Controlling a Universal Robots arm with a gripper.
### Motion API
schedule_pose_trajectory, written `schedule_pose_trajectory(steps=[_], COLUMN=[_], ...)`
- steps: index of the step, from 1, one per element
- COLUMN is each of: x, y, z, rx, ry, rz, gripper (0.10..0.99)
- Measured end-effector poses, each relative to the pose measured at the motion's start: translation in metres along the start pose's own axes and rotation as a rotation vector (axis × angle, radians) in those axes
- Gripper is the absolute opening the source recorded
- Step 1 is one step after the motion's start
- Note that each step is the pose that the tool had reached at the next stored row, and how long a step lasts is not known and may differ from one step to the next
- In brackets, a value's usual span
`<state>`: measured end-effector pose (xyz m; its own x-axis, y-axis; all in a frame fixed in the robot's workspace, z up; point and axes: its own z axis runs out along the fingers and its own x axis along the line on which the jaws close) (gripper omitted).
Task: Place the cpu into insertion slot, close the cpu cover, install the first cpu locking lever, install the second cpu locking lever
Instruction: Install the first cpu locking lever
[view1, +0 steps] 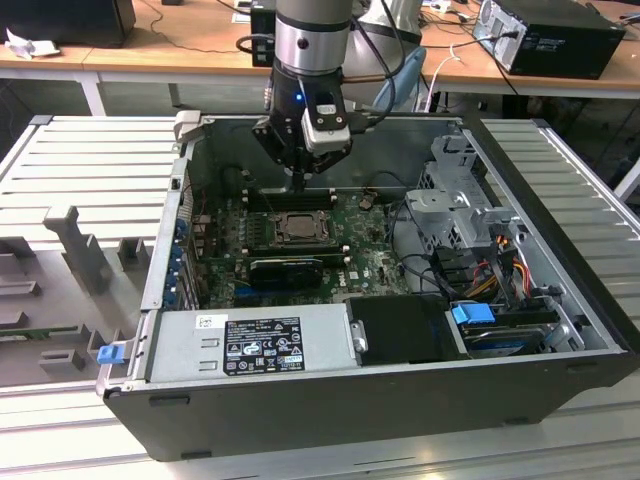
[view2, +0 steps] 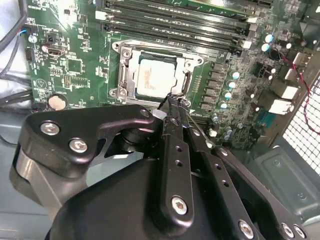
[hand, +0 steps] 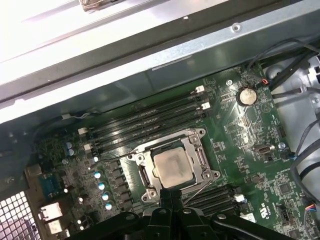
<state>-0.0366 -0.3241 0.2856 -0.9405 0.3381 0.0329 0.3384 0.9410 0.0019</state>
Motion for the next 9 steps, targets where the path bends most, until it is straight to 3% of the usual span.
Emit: schedule_pose_trajectory(steps=[5,9], x=[0.0029,0.0029], y=[-0.0015,-0.0015], z=[0.0016,0.0029], rx=[-0.003,-0.002], ry=[-0.0106,-0.0116], rz=[-0.013,-0.082], gripper=[0.106,0.106])
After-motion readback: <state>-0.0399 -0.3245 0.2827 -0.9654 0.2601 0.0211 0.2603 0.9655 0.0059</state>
